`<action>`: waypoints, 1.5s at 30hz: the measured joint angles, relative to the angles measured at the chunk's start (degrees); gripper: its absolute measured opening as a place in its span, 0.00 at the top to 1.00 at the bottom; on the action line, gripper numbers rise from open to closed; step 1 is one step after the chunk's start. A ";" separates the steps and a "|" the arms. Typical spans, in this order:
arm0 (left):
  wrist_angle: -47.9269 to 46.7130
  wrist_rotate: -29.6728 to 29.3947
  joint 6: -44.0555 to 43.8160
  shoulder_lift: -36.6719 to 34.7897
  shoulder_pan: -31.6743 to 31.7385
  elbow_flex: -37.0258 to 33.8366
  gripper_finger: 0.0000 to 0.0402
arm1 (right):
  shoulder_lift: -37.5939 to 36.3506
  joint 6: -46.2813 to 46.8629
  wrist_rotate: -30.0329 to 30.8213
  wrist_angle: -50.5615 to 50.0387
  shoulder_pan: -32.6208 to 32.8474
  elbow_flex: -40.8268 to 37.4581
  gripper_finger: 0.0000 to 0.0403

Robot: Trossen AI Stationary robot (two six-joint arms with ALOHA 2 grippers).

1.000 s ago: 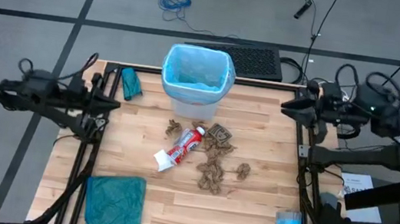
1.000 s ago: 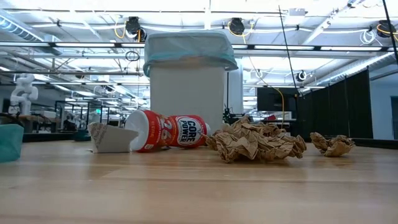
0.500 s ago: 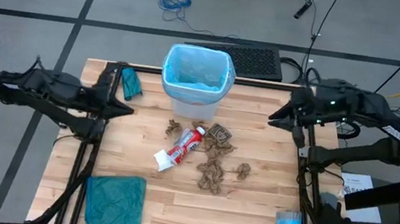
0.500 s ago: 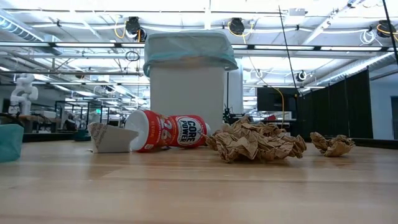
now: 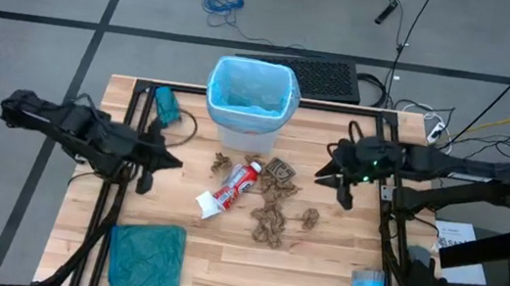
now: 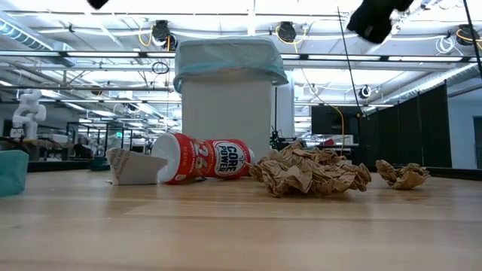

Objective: Place trash/remove bag and relplace
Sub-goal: Put the brown cardboard into the blue trash bag inside the white trash bin

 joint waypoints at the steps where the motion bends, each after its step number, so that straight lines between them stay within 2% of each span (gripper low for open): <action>1: 1.62 -0.45 -0.24 -0.32 -0.80 -1.69 0.96 | -0.36 0.23 0.16 2.61 0.11 -2.45 0.80; 7: 13.22 -3.92 -1.45 -1.59 -3.95 -12.95 0.96 | -1.04 4.11 3.62 9.72 0.00 -13.87 0.80; 14: 26.10 -6.85 -2.79 -1.63 -4.36 -22.00 0.96 | -1.04 8.00 5.07 29.52 0.03 -24.84 0.80; 18: 31.55 -6.87 -2.75 0.10 -4.36 -24.42 0.96 | -1.04 11.86 10.80 36.35 -0.13 -29.69 0.80; 23: 33.93 -6.79 -2.83 1.37 -4.94 -25.38 0.96 | -1.03 17.91 18.13 43.71 -1.38 -36.16 0.80; 29: 34.31 -6.65 -2.80 1.54 -5.54 -25.38 0.96 | 0.17 22.67 19.47 62.26 -3.80 -44.42 0.80; 34: 34.98 -6.65 -2.79 1.54 -5.58 -25.38 0.96 | 2.13 27.32 19.32 66.41 -5.07 -46.01 0.80; 41: 35.09 -6.65 -2.70 1.56 -5.59 -25.37 0.96 | 6.87 33.92 16.41 71.11 -3.50 -45.92 0.76; 45: 35.10 -6.65 -2.68 1.56 -5.58 -25.33 0.96 | 9.90 31.00 16.42 71.35 -2.96 -43.59 0.75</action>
